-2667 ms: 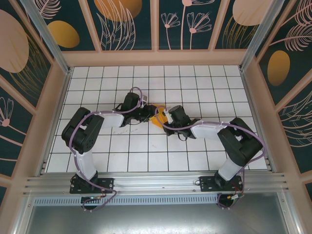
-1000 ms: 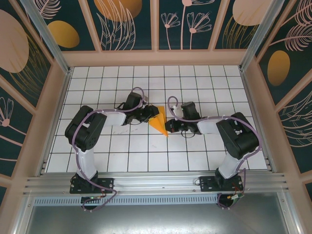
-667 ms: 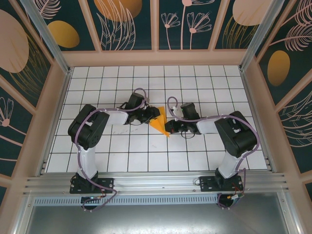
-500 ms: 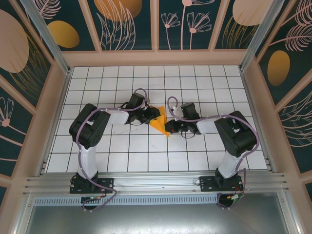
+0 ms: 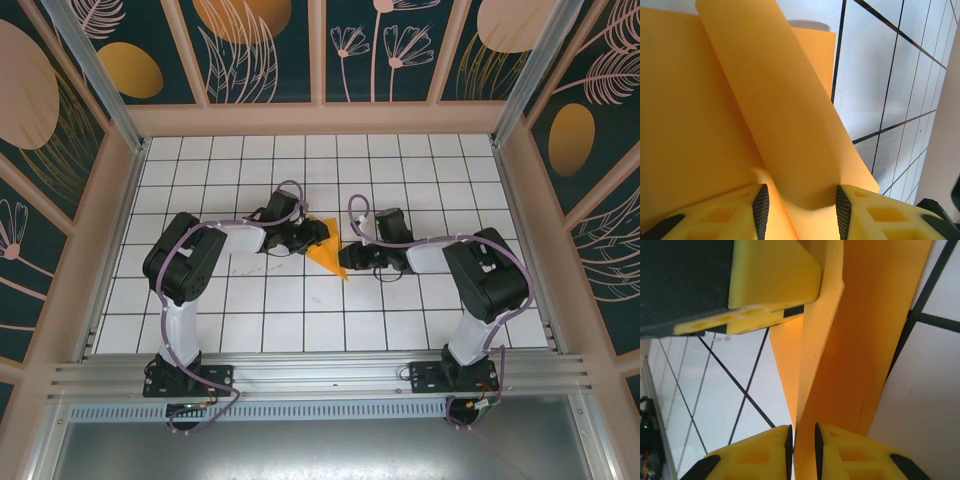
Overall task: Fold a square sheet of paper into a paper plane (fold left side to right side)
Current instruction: Fourth fold the wing at the center of the table.
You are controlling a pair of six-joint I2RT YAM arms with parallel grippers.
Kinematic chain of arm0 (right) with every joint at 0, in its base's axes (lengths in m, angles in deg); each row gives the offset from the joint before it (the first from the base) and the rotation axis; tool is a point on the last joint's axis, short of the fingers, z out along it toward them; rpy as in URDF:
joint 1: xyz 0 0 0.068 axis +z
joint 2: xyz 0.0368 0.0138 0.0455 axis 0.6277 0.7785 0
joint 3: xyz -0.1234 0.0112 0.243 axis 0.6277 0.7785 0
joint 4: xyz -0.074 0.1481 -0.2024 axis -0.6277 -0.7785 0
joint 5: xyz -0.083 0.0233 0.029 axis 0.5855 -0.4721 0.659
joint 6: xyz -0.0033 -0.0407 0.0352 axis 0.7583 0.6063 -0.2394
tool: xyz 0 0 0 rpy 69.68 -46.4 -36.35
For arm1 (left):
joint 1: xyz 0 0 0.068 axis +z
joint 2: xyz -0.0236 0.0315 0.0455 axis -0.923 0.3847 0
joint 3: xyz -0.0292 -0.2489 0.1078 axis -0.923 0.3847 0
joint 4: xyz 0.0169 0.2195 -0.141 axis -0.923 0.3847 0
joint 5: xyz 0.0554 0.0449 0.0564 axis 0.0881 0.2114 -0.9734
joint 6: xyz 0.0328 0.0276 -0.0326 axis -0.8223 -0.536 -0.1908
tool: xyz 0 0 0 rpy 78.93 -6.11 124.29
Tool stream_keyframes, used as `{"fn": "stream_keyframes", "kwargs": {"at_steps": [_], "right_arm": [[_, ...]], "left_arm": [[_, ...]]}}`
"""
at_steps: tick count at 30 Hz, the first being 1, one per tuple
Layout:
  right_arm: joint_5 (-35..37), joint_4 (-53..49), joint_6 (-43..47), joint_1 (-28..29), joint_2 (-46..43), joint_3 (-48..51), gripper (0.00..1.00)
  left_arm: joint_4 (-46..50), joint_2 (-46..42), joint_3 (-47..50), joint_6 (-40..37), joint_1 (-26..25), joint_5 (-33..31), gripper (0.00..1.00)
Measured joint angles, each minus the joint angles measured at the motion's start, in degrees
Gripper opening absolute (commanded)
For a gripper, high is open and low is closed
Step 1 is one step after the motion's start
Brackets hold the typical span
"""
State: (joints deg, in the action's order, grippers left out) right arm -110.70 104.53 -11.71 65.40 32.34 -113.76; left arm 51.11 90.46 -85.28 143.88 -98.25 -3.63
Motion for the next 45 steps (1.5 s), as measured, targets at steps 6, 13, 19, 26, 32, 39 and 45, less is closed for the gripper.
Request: {"fn": "stream_keyframes", "kwargs": {"at_steps": [6, 13, 19, 26, 32, 39, 45], "right_arm": [[-1.6, 0.5, -1.3, -2.1, -1.8, -0.3, 0.37], [-3.1, 0.8, -2.8, -2.6, -0.8, -2.8, 0.33], [-4.0, 1.2, -3.8, -2.5, 1.8, -3.2, 0.32], [-4.0, 1.2, -4.5, -2.2, 3.3, -3.3, 0.23], [-3.8, 0.3, -4.2, -2.1, 3.5, -3.9, 0.1], [-2.0, -2.2, -3.1, -2.1, 3.5, -5.4, 0.02], [0.5, -4.4, -2.2, -2.1, 4.6, -6.6, 0.01]], "left_arm": [[0.1, 0.1, -0.1, 0.0, 0.0, 0.0, 0.42], [0.1, 0.1, -0.1, 0.0, 0.0, 0.0, 0.42], [0.1, 0.1, -0.1, 0.0, 0.0, 0.0, 0.42], [0.1, 0.1, -0.1, 0.0, 0.0, 0.0, 0.42], [0.1, 0.1, -0.1, 0.0, 0.0, 0.0, 0.42], [0.1, 0.1, -0.1, 0.0, 0.0, 0.0, 0.42], [0.1, 0.1, -0.1, 0.0, 0.0, 0.0, 0.42]]}}
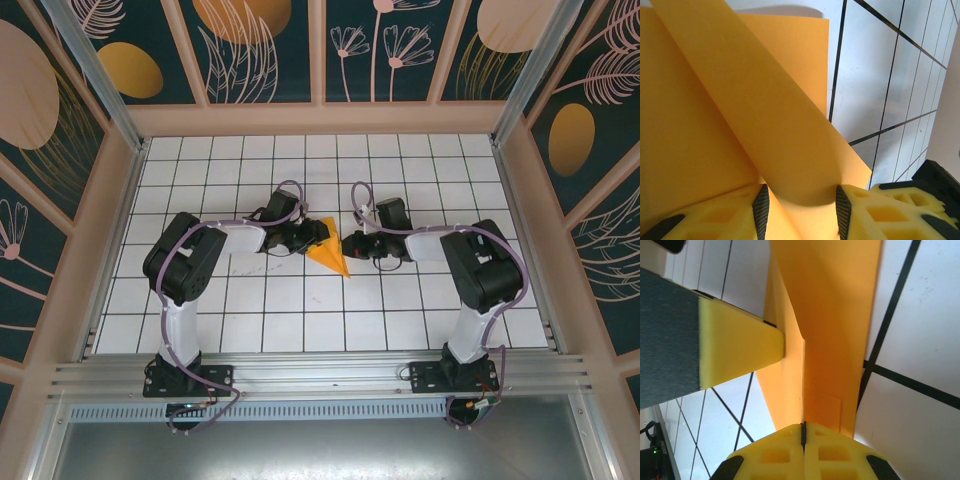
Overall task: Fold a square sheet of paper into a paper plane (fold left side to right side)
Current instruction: Fourth fold the wing at the center of the table.
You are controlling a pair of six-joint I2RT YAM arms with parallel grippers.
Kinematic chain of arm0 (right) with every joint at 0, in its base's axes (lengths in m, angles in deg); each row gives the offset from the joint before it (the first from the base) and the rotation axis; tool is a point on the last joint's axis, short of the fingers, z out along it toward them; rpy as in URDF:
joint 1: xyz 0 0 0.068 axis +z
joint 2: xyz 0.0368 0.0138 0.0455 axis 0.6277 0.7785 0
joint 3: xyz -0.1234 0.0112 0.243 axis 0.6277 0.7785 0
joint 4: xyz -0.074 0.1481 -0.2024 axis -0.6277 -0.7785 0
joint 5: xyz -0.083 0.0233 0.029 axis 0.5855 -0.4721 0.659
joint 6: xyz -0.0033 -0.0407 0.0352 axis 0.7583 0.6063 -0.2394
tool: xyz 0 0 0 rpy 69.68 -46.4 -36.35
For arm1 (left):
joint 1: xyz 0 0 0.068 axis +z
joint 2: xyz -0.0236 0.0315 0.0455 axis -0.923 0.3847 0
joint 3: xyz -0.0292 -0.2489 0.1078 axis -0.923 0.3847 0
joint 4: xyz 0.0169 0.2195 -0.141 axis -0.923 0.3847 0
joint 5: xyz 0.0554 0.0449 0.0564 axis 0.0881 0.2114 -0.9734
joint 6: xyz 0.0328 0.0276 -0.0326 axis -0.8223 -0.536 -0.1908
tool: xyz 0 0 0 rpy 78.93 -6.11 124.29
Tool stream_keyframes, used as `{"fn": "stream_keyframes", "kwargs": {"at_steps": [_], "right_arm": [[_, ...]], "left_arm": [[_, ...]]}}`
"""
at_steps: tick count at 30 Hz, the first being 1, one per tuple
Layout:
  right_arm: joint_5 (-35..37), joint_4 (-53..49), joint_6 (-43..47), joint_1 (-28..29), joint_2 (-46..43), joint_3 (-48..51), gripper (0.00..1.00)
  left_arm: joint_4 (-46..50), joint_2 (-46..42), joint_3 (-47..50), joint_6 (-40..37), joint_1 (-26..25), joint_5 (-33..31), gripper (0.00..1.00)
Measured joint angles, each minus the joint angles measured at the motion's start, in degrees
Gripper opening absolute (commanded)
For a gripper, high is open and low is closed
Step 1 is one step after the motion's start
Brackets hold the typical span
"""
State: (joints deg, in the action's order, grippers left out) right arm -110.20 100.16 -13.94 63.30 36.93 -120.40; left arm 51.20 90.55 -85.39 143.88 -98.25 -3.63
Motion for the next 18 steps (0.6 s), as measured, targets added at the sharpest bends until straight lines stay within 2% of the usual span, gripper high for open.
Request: {"fn": "stream_keyframes", "kwargs": {"at_steps": [18], "right_arm": [[2.8, -2.5, 1.1, 0.0, 2.0, -1.7, 0.01]], "left_arm": [[0.0, 0.0, 0.0, -0.2, 0.0, 0.0, 0.42]]}}
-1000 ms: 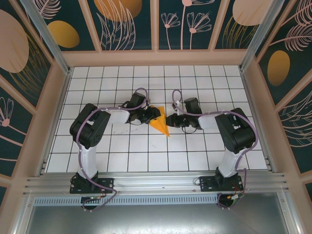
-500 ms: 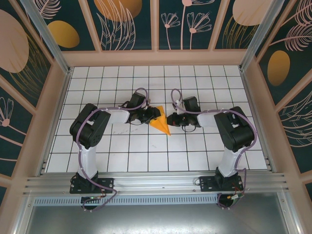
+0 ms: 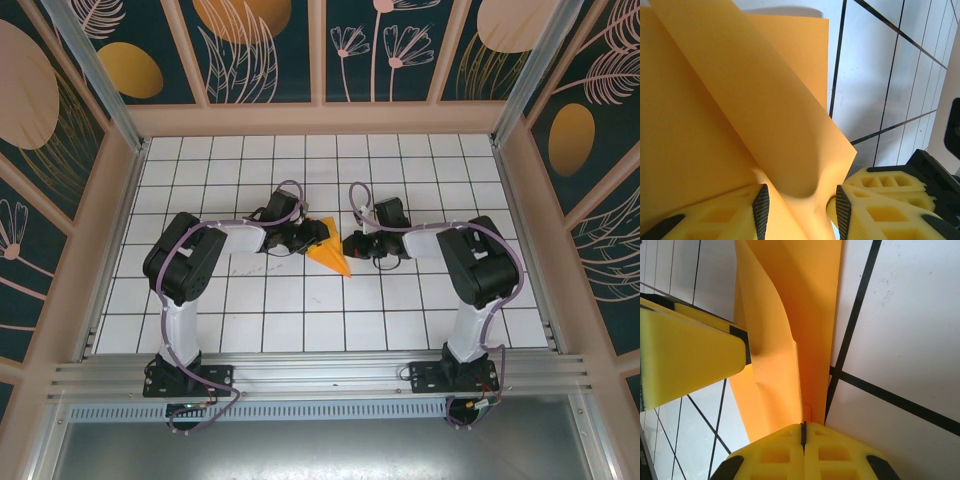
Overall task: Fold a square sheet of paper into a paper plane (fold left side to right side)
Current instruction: Fourth fold the wing at the center of the table.
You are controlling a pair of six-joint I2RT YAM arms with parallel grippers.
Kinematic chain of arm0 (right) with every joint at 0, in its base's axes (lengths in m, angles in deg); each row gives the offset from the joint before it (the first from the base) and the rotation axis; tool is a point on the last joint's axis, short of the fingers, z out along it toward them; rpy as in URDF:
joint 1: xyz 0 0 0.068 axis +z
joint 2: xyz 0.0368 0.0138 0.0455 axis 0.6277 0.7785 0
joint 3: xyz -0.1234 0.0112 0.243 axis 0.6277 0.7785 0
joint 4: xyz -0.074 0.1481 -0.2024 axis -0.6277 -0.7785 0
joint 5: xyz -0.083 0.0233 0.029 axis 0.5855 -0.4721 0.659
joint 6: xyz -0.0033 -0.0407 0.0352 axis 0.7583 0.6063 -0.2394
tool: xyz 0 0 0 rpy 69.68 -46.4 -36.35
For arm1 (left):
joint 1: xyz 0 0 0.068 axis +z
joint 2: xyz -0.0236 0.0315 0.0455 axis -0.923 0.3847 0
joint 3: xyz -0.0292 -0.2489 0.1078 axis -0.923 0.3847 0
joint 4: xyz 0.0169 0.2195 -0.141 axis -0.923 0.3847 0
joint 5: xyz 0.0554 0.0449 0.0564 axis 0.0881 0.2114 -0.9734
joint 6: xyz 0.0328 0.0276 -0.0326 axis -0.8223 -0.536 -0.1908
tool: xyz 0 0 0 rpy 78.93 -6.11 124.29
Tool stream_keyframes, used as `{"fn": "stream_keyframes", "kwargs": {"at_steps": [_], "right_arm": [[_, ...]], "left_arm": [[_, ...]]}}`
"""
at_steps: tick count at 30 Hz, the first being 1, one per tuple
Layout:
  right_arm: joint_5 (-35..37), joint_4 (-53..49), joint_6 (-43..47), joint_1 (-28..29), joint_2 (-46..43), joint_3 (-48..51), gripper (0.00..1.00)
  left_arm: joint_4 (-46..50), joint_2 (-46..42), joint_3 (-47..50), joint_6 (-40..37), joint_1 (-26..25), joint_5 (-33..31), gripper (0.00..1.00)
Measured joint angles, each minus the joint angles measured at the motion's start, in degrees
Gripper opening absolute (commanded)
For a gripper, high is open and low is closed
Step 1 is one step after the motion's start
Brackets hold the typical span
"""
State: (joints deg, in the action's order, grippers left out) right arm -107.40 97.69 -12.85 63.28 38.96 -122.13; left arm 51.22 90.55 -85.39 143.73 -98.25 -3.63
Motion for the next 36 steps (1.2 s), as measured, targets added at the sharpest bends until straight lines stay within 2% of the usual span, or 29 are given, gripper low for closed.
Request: {"fn": "stream_keyframes", "kwargs": {"at_steps": [14, 21, 23, 27, 36], "right_arm": [[0.9, -3.6, 1.8, 0.4, 1.0, -2.0, 0.01], [1.9, -6.6, 3.0, 0.9, 1.4, -3.7, 0.01], [2.0, -6.8, 3.0, 0.9, 1.5, -3.9, 0.01], [2.1, -7.5, 3.0, 0.9, 1.7, -4.4, 0.01], [2.2, -8.1, 3.2, 1.0, 1.7, -4.7, 0.01]], "left_arm": [[0.8, 0.0, -0.4, -0.8, -0.1, -0.1, 0.45], [5.9, -2.5, -1.0, -3.4, -0.1, -4.1, 0.46], [7.5, -3.9, -1.4, -4.2, 0.0, -5.1, 0.42], [8.5, -5.0, -3.7, -5.6, 0.1, -4.7, 0.29], [8.3, 0.6, -10.8, -6.3, -2.2, 0.1, 0.27]]}}
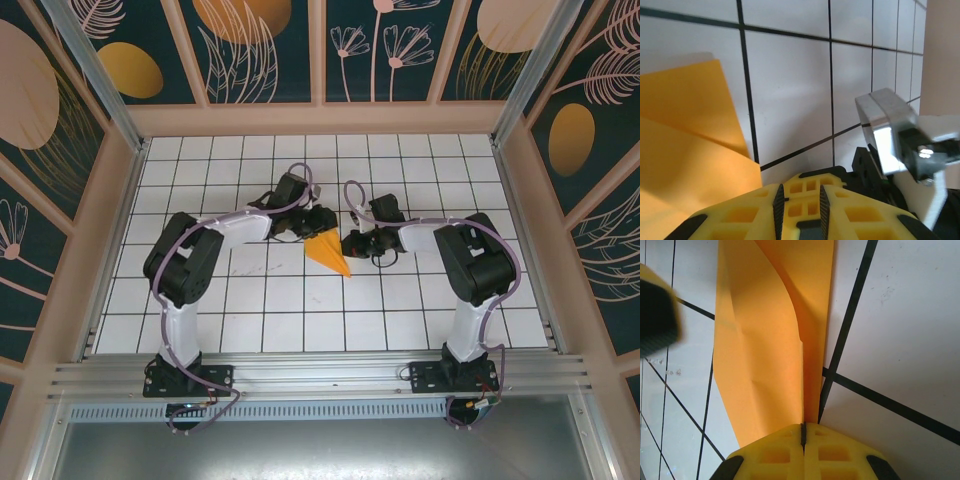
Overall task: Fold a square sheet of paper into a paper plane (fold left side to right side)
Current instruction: Fourth fold the wing at the center of the table.
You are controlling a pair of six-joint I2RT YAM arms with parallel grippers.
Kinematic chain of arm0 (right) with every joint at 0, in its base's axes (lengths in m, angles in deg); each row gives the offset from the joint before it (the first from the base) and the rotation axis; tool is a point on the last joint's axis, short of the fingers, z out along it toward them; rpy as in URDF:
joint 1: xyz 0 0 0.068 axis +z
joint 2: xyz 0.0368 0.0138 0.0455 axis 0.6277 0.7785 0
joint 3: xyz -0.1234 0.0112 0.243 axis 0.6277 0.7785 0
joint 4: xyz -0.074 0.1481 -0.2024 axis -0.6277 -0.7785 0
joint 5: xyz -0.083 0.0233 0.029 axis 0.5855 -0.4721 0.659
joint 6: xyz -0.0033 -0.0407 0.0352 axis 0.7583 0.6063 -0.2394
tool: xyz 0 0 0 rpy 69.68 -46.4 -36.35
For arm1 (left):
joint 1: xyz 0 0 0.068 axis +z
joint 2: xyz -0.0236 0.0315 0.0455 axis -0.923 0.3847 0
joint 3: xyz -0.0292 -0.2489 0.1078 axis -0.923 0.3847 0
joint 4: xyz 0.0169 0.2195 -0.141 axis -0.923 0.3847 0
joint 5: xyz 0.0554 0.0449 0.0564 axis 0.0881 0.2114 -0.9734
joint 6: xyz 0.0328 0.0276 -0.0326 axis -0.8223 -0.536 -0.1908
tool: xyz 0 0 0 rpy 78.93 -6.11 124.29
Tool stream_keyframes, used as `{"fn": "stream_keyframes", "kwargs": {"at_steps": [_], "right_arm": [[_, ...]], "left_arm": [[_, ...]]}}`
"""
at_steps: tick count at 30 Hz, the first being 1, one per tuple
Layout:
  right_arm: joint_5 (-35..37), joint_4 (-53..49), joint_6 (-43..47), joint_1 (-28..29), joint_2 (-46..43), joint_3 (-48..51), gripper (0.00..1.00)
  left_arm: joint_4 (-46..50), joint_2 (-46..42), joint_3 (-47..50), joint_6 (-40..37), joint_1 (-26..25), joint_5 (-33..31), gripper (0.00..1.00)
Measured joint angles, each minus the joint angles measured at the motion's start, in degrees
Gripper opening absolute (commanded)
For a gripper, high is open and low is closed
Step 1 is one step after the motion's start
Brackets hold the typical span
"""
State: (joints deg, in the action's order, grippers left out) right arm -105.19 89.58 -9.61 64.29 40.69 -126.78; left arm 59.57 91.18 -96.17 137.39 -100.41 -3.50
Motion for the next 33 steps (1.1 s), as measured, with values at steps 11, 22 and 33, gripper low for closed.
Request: {"fn": "stream_keyframes", "kwargs": {"at_steps": [11, 22, 33], "right_arm": [[0.6, -0.5, 0.2, 0.2, 0.0, -0.3, 0.01], [1.2, -1.5, 1.1, 0.5, 0.0, -0.9, 0.12], [1.6, -1.9, -0.3, -0.3, -4.0, 0.6, 0.32]], "left_arm": [[1.7, 5.5, -1.2, -1.0, -0.7, 0.3, 0.28], [2.7, 5.5, -1.1, -2.1, -0.8, -1.5, 0.28], [-0.7, 5.0, 1.1, -2.1, -0.8, -1.6, 0.28]]}}
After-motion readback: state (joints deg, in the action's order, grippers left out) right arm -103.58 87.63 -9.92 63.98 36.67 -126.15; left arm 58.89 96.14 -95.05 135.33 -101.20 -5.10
